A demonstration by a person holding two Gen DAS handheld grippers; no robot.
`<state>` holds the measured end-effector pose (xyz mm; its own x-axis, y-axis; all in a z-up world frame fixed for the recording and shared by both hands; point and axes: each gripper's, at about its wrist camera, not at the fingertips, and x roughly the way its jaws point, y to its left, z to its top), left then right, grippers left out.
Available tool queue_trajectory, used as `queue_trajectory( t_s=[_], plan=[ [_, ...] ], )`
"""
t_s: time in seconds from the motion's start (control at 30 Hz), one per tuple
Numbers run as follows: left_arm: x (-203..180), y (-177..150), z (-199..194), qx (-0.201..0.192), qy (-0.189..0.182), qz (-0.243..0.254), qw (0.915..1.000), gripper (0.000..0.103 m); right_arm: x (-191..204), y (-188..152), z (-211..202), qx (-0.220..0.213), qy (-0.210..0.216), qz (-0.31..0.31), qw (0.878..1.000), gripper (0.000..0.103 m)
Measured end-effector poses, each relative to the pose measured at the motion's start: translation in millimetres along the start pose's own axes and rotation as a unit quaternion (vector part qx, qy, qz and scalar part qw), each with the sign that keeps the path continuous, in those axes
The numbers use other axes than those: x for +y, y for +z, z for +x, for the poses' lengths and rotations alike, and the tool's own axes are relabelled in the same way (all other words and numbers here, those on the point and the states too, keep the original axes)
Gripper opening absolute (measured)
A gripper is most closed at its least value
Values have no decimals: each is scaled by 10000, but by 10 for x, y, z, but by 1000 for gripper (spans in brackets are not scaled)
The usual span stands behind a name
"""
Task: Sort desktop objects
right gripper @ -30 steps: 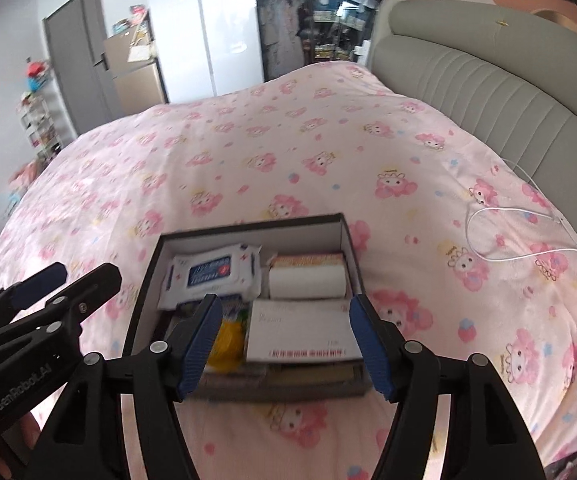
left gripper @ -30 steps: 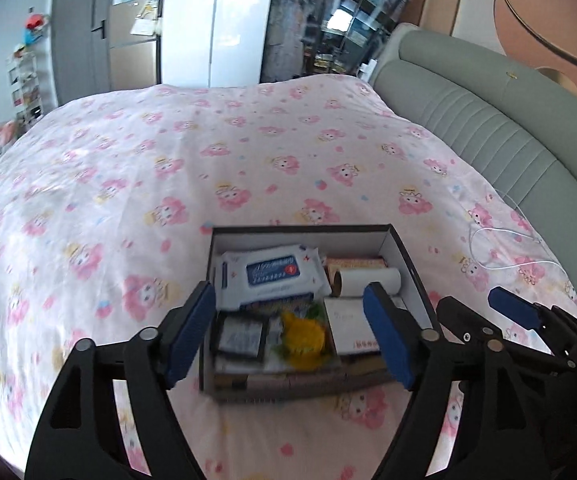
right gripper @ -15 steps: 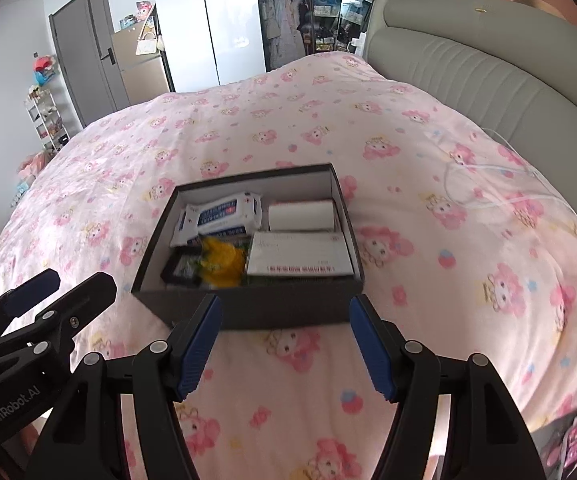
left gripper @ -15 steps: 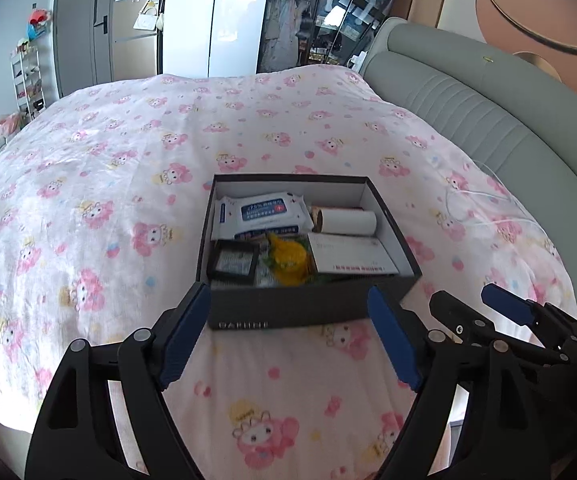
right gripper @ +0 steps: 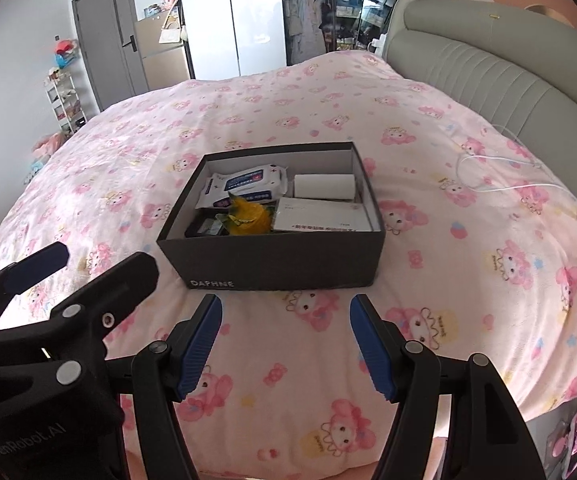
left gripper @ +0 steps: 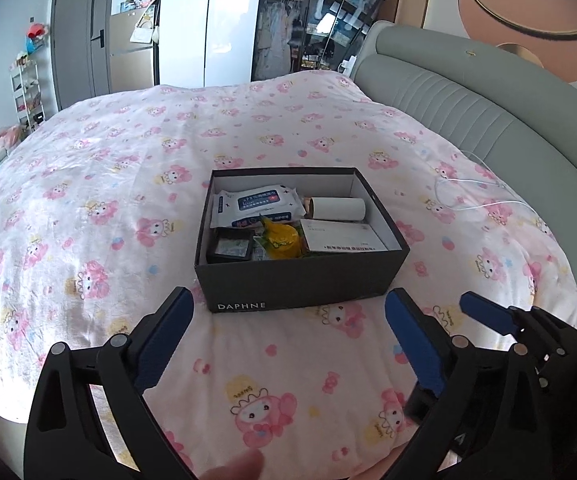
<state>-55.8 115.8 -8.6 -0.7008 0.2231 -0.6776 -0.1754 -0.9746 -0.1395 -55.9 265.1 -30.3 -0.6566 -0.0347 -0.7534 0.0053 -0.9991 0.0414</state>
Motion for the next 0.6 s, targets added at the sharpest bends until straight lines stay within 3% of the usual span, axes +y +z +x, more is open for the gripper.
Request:
queue_trajectory(
  t_s=[0.6],
  plan=[
    [85, -1, -3, -83, 38, -73, 9999, 101, -219, 31, -20, -95, -132, 319, 9994, 64]
  ],
)
